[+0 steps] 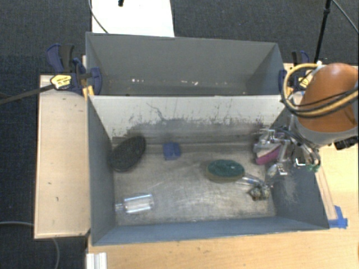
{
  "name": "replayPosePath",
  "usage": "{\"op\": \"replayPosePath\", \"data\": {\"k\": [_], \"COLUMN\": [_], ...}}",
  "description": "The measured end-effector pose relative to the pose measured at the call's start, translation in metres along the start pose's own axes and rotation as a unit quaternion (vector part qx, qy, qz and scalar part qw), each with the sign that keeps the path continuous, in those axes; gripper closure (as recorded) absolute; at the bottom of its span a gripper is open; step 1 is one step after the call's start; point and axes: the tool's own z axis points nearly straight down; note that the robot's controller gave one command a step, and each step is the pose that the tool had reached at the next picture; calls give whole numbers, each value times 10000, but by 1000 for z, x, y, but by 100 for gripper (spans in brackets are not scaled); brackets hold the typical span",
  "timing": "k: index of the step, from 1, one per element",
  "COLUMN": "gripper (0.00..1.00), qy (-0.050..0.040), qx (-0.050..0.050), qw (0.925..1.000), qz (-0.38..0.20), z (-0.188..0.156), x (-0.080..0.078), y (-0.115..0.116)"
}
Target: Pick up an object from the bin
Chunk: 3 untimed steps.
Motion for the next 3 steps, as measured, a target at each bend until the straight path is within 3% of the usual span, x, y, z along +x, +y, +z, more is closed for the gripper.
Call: {"op": "replayPosePath", "data": {"k": [1,2,3], "gripper": [0,100,100], "qy": [-18,-38,-74], "qx": [-8,6,24], "qw": [9998,9998,9921], "qz": [-190,-195,-1249], "z": [83,79,-84], "x": [-46,-46,-27], "y": [39,37,3]}}
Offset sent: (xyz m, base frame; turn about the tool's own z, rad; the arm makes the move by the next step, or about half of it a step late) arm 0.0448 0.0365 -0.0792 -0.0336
